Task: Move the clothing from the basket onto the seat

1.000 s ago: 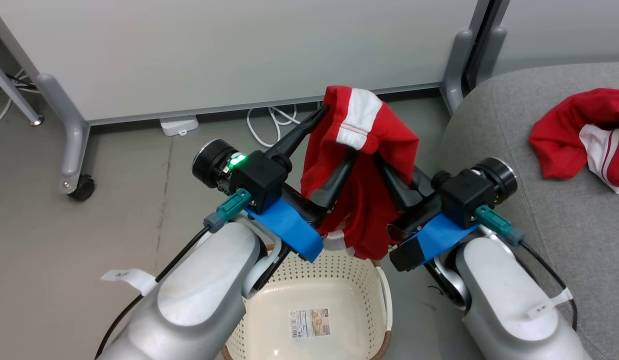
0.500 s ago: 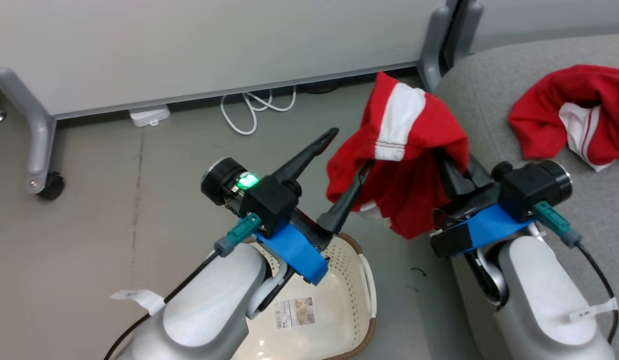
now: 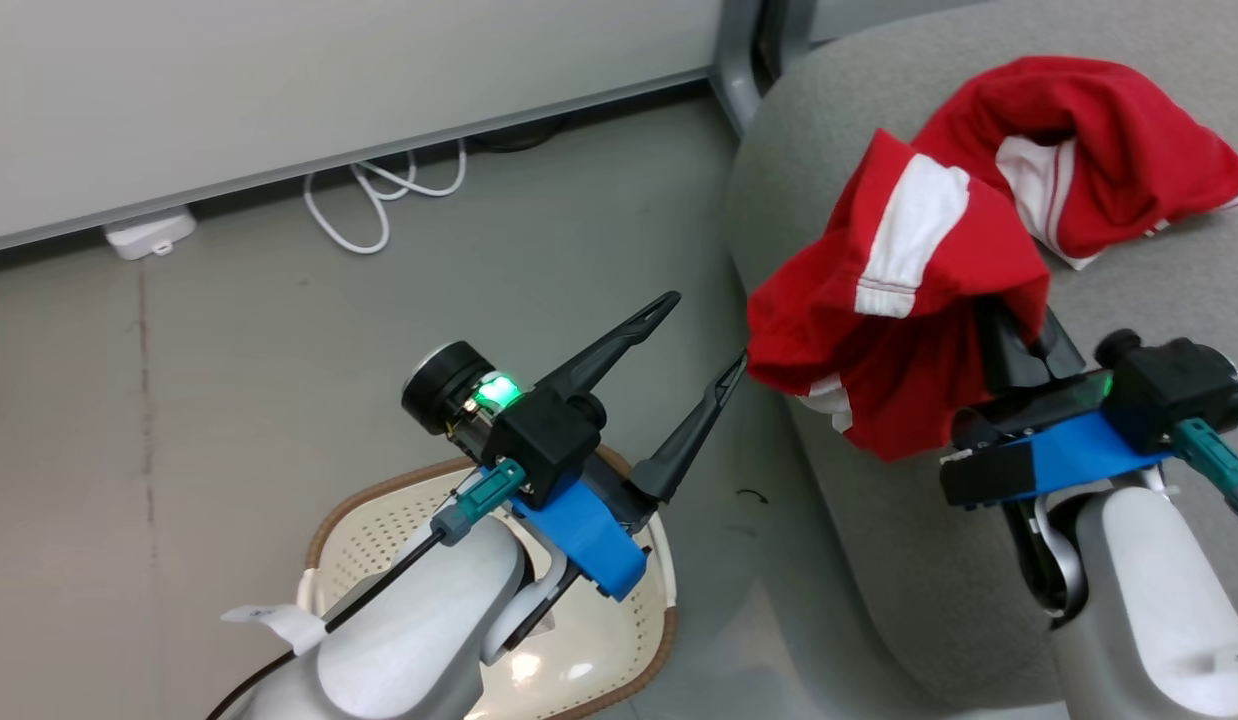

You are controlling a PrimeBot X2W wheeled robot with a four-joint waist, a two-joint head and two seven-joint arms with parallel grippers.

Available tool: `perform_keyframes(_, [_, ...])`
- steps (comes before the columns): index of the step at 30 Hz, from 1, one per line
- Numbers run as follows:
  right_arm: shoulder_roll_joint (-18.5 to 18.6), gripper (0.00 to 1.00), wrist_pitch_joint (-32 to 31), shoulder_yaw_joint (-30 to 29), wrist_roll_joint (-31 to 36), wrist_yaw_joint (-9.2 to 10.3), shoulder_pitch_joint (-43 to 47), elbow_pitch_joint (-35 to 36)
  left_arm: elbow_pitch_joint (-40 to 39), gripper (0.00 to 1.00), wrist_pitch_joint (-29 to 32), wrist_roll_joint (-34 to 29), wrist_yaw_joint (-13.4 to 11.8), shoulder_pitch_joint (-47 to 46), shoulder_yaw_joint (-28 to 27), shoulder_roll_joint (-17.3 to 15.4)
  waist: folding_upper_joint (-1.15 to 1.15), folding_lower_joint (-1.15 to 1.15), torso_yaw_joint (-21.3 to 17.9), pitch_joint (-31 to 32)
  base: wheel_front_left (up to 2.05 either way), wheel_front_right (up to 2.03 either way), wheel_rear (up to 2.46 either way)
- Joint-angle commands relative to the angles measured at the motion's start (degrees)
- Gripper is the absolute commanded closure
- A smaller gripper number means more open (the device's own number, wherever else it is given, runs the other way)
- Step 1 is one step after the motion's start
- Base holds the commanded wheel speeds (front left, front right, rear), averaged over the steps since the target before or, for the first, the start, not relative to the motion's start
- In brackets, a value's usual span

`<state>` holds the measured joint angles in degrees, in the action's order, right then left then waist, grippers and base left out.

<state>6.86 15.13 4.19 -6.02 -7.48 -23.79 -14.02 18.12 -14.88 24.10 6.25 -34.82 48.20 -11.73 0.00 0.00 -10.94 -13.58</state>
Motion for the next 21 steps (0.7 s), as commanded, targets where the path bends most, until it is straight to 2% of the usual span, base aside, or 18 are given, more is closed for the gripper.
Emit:
perform_keyframes(1, [-0.2, 1.0, 0.01, -0.93, 0.31, -0.03, 1.13, 0.8, -0.21, 0.0, -0.11, -0.21, -0.26, 0.9, -0.17, -0.68, 0.0, 0.0, -2.11, -1.04, 0.0, 0.0, 0.0])
perform_keyframes(10, [-0.2, 1.0, 0.01, -6.45, 0.36, -0.03, 5.35, 4.52, -1.09, 0.0, -0.21, -0.51, -0.79, 2.02, 0.15, -2.28, 0.0, 0.0, -6.06, -2.29, 0.0, 0.0, 0.0])
perform_keyframes(21, [-1.25, 1.0, 0.01, -8.84, 0.29, -0.02, 7.05, 7.73, -1.61, 0.0, -0.28, -0.87, -1.16, 1.94, 0.0, -2.48, 0.0, 0.0, -6.89, -2.83, 0.0, 0.0, 0.0])
